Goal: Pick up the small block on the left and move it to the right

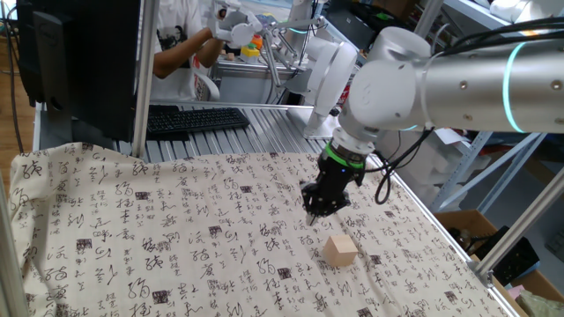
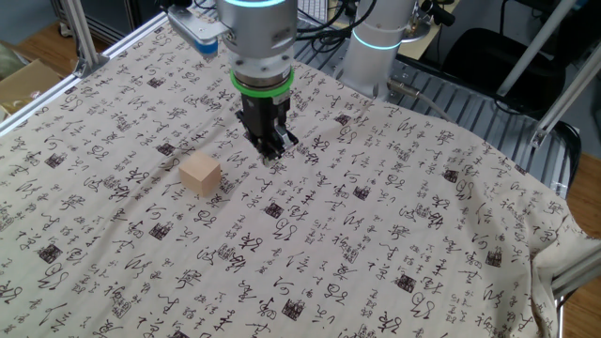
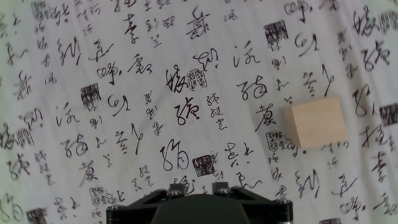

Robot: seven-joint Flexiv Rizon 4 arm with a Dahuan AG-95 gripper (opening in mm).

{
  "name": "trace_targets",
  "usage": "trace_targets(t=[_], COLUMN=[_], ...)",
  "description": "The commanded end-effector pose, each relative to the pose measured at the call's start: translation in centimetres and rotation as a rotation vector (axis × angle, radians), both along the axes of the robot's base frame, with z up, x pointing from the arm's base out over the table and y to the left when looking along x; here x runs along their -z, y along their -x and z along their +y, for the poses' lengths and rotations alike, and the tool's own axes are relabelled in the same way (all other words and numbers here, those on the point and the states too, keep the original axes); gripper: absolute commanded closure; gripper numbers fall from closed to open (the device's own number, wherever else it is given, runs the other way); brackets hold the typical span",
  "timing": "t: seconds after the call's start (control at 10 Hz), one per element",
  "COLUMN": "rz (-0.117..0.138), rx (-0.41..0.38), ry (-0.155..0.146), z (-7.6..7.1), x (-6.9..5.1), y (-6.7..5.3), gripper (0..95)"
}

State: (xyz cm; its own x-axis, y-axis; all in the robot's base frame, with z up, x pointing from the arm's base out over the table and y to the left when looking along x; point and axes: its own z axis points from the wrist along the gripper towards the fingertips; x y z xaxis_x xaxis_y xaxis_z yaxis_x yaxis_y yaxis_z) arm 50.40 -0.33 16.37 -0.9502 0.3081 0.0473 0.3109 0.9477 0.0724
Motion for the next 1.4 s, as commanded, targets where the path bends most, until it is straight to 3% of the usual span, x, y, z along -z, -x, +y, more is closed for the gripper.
trace_targets(t=[0.1, 0.4, 0.9, 1.4], rz=[-0.005, 0.001, 0.039, 0.046], rx=[-0.035, -0.123, -0.290, -0.374], ry=[0.025, 0.048, 0.110, 0.103], z=[-0.6, -2.4, -5.4, -8.8], x=[0.6, 1.3, 2.6, 3.9], y=[-0.6, -1.8, -3.4, -3.9], gripper=[95.0, 95.0, 95.0, 95.0])
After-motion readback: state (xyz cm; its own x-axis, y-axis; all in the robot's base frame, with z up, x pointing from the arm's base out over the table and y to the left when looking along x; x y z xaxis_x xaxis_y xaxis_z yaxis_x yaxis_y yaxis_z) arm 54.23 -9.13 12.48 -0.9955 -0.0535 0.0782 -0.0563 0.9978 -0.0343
